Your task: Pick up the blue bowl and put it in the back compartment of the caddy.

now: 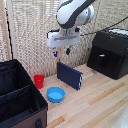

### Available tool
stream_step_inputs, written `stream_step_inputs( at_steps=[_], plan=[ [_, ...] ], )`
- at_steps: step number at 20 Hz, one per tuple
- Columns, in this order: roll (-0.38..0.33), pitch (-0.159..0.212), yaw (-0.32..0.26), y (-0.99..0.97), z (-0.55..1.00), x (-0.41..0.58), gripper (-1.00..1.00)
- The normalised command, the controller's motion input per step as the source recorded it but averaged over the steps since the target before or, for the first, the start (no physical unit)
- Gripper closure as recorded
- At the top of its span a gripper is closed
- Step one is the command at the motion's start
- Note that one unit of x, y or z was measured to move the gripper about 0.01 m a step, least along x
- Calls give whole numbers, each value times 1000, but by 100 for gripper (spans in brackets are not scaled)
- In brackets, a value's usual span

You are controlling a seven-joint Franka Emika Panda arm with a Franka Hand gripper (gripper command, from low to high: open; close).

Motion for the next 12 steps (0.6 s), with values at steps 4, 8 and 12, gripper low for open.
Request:
stream_step_inputs(
  at_steps=[4, 8, 12],
  plan=[
    [-65, 53, -7, 371, -385, -268, -100],
    [-78, 69, 0, 380, -318, -273, -100],
    [-63, 50, 0, 304, -310, -227, -100]
  ],
)
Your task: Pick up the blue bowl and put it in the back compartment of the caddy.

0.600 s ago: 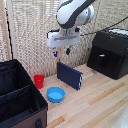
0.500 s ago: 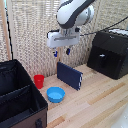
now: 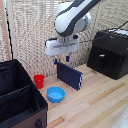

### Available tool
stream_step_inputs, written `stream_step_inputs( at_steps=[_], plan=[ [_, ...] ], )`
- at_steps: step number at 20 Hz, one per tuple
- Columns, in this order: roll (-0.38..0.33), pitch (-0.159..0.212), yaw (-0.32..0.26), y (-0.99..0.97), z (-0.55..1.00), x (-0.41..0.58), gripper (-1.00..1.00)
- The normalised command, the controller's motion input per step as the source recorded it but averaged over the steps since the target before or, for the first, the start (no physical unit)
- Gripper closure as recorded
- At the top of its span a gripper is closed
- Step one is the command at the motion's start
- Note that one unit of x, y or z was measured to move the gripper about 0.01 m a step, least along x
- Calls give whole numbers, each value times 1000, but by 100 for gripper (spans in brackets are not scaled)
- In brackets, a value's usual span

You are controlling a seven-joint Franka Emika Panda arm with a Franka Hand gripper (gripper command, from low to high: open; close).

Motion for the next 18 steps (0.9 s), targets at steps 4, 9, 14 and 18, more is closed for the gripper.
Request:
stream_step_inputs(
  at_steps=[4, 9, 14, 18],
  plan=[
    [-1, 17, 0, 121, -347, -138, -100],
    [-2, -2, 0, 69, -476, -148, -100],
    [-4, -43, 0, 59, -534, -185, -100],
    [-29, -94, 0, 47, -510, -161, -100]
  ],
)
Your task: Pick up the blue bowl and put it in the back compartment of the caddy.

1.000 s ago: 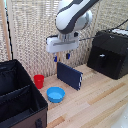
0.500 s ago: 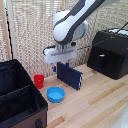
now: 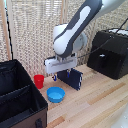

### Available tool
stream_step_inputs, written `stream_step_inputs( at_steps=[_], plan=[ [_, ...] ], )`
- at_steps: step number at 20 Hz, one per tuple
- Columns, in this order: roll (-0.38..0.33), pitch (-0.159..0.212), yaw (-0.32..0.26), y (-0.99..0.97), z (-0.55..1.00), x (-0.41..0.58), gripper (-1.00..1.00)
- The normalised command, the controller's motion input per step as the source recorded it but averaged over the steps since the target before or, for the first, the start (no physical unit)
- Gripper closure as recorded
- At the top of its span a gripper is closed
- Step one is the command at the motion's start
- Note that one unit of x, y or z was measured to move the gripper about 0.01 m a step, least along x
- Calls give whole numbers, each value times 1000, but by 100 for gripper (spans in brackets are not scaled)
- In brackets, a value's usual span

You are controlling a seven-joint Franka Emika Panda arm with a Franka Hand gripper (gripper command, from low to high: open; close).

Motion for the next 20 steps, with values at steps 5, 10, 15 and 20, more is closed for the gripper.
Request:
stream_step_inputs(
  at_steps=[5, 10, 15, 20],
  plan=[
    [-48, -90, 0, 16, -470, -11, -100],
    [-46, -43, 0, 36, -392, 0, -100],
    [-11, 4, 0, 4, -225, 0, 100],
    [-4, 8, 0, 5, -95, 0, 100]
  ],
)
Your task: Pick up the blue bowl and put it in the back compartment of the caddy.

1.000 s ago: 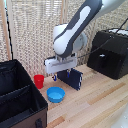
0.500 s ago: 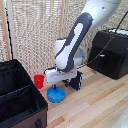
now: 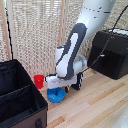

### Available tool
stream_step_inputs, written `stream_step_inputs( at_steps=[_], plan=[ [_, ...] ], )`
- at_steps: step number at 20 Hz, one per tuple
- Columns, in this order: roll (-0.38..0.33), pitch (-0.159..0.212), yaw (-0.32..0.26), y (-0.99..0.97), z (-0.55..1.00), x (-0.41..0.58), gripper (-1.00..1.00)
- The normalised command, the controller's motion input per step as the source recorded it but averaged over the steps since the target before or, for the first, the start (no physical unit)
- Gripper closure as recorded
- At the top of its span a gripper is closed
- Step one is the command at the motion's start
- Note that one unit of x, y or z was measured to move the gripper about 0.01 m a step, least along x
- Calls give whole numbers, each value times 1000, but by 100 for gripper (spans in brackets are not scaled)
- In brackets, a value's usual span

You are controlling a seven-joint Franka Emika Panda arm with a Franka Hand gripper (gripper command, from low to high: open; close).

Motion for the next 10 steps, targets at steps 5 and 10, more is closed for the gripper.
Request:
stream_step_inputs(
  at_steps=[5, 10],
  plan=[
    [-9, 0, 0, 29, -57, -37, 100],
    [-11, -12, -13, 107, 151, -21, 100]
  ],
)
